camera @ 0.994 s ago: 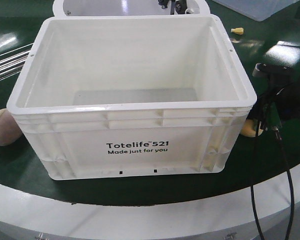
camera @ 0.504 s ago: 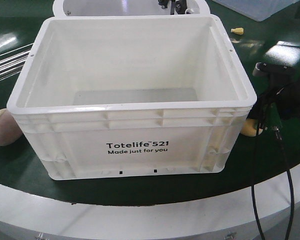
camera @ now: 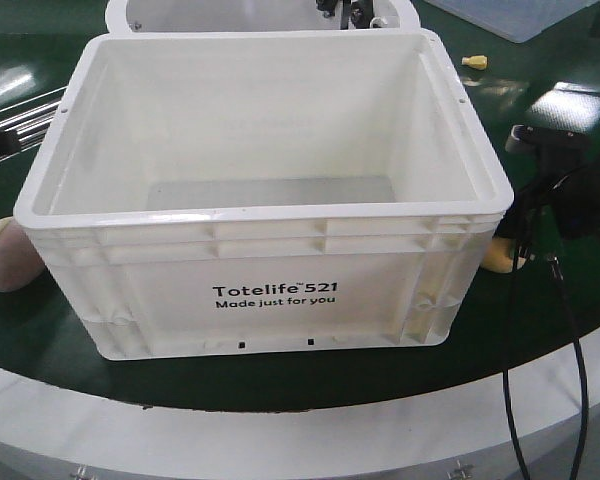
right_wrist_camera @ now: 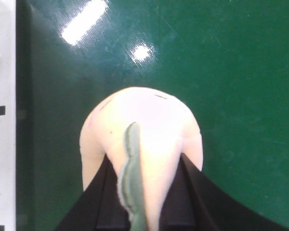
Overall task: Place moving items into box and shelve
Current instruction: 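Lower the left gripper onto the pink plush toy and close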
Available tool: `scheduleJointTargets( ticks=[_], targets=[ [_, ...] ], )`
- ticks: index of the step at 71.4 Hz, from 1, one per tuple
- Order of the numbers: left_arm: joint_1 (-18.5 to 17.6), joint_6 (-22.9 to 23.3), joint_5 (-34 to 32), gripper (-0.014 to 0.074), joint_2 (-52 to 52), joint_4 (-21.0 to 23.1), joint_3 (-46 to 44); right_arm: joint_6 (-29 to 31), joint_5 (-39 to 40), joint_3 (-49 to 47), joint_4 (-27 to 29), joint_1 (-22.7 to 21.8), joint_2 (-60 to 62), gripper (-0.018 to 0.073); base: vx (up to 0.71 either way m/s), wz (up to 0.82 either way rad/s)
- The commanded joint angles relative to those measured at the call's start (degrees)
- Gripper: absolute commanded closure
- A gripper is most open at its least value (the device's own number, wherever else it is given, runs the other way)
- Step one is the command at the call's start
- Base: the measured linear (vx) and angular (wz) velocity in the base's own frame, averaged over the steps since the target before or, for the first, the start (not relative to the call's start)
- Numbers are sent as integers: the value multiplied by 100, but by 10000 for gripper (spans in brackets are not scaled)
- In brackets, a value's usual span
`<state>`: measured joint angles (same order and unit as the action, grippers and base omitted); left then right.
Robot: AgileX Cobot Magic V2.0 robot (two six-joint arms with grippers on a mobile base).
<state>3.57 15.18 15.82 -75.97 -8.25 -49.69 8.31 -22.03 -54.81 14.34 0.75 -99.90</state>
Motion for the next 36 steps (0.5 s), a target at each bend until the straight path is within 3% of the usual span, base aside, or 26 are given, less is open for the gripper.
scheduleJointTargets(
  ticks=[1, 36],
  targets=[
    [11, 62, -134, 76, -10, 3, -206, 62, 198, -135, -8, -37, 169, 574, 0, 0],
    [11, 62, 279, 76, -769, 9, -206, 66, 310, -135, -8, -37, 169, 574, 0, 0]
  ],
)
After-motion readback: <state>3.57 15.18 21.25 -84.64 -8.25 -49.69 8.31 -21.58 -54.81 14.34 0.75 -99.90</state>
